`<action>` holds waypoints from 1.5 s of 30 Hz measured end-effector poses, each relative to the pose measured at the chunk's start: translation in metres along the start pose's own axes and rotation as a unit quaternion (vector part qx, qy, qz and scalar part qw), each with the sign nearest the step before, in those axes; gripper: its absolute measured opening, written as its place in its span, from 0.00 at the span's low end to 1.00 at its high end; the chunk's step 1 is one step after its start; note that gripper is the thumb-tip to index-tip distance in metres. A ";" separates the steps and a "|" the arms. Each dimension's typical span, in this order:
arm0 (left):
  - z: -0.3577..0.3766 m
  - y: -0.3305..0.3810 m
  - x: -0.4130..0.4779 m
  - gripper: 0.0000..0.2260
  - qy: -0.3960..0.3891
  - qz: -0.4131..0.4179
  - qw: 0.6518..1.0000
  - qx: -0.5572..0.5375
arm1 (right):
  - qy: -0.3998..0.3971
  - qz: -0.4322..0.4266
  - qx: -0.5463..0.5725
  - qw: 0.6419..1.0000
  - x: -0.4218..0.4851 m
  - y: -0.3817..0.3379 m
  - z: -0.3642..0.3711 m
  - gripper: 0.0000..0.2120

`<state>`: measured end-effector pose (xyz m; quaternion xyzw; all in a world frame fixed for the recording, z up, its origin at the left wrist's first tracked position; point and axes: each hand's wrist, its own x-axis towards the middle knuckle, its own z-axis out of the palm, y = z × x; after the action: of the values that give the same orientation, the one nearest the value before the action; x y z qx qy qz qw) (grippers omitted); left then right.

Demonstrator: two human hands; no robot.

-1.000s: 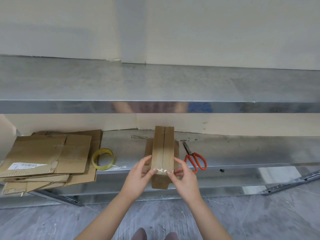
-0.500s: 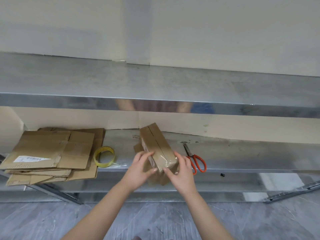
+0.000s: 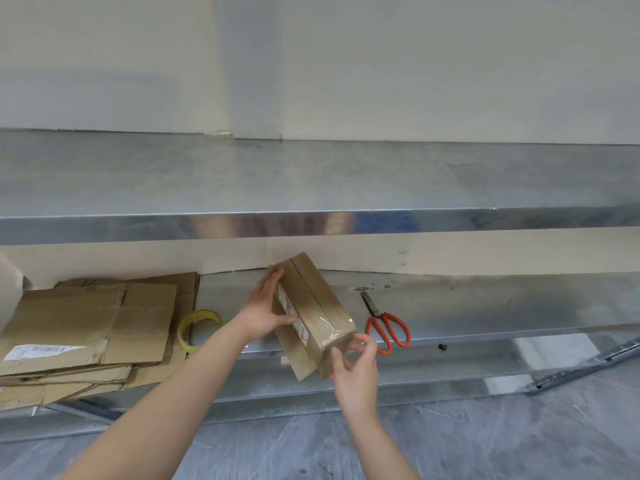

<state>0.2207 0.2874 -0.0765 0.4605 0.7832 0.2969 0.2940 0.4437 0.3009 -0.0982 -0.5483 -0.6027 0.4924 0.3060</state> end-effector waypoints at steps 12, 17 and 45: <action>-0.024 -0.016 0.019 0.38 0.043 -0.018 0.998 -0.046 | -0.031 0.022 0.024 0.999 -0.005 -0.002 -0.004 0.29; -0.003 -0.020 -0.028 0.29 0.097 -0.063 0.986 -0.124 | 0.019 0.031 0.023 0.999 0.018 -0.001 -0.018 0.25; 0.051 0.000 -0.094 0.43 0.169 -0.085 0.972 -0.143 | -0.263 -0.008 0.065 0.963 0.003 -0.007 0.000 0.37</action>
<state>0.2958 0.2130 -0.0926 0.2890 0.8072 0.4528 0.2445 0.4409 0.3045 -0.0921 -0.3734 -0.6328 0.6551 0.1759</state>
